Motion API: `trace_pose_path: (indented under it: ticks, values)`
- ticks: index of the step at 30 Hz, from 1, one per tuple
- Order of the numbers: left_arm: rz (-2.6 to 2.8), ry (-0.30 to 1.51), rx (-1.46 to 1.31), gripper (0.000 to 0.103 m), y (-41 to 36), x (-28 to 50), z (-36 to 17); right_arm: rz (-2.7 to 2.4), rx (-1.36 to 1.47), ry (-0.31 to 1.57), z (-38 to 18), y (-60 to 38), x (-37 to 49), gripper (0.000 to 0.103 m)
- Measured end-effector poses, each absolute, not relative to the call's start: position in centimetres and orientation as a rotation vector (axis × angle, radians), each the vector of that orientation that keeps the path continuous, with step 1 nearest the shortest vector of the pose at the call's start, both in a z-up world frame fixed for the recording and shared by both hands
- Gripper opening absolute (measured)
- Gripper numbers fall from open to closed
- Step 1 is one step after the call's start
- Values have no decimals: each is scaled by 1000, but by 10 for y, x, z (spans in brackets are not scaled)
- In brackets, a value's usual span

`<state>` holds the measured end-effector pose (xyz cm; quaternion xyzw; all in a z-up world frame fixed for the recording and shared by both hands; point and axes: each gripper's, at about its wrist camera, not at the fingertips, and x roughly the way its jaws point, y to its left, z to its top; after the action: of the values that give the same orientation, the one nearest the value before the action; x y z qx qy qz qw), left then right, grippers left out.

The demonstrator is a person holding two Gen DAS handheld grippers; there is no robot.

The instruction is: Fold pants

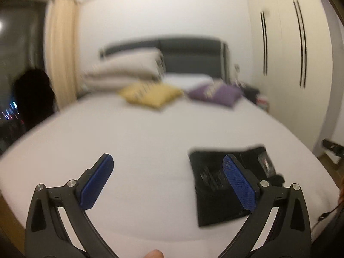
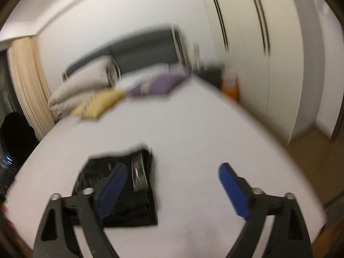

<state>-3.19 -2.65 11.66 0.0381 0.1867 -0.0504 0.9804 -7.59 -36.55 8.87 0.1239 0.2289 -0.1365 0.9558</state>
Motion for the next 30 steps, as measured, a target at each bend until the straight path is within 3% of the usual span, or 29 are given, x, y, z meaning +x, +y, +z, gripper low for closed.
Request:
trace_pose_path:
  ticks: [4,7,12,18,30]
  values:
    - [-9,179,168,103,-27,-89,179,-323,89,174,157,-339,-127,103]
    - [-24,88,145,103,-25,-124,215,-361,23,62,197,-322,-149,103]
    - [-118,159,69,103,-22,-147,245,-321,8,-23,240,-310,-183,103]
    - [-81,286,61,103,-16,-151,238,-235,115,113,253,-316,-184,103]
    - [-76,713,-5,103,-35,-123,154,-215,210,514,192,-298,-150,103]
